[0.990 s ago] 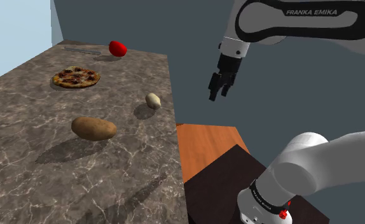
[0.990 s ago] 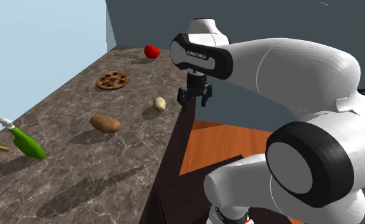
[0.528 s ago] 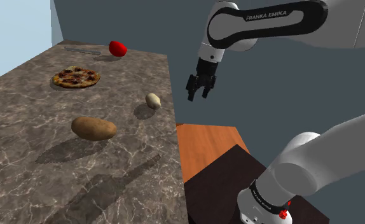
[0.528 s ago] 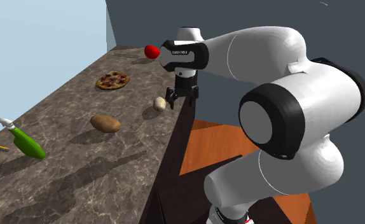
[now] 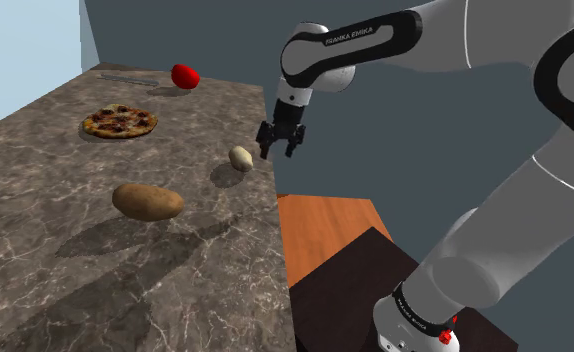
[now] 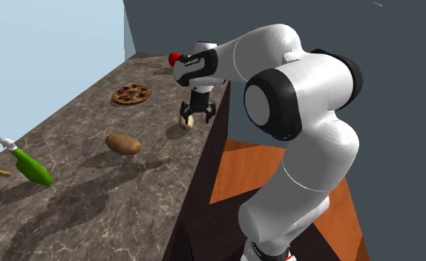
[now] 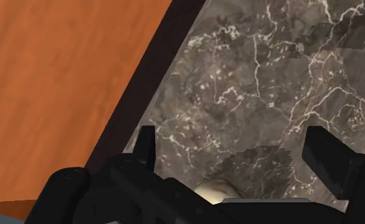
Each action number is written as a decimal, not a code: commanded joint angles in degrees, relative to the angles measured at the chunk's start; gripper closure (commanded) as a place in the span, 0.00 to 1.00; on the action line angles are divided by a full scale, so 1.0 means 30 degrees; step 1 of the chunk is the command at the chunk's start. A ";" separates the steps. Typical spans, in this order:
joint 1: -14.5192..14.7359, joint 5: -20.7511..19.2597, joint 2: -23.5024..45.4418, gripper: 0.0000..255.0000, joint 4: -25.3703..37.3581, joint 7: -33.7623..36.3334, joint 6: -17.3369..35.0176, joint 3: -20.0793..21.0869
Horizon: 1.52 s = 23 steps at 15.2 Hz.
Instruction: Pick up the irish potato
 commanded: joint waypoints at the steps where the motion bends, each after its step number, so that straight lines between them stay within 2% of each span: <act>1: 0.0008 0.0211 0.1469 0.00 0.1169 0.0308 0.0400 0.0017; 9: 0.0194 0.0875 0.6859 0.00 0.6006 0.1662 0.1372 0.0135; 16: 0.0218 0.1069 0.7786 0.00 0.5290 0.1249 0.2979 0.0186; 18: 0.0218 0.1069 0.7785 0.00 0.5289 0.1249 0.2979 0.0186; 19: 0.0221 0.1064 0.7812 1.00 0.5324 0.1255 0.2971 0.0186; 23: 0.0232 0.1060 0.7833 1.00 0.5356 0.1273 0.2965 0.0190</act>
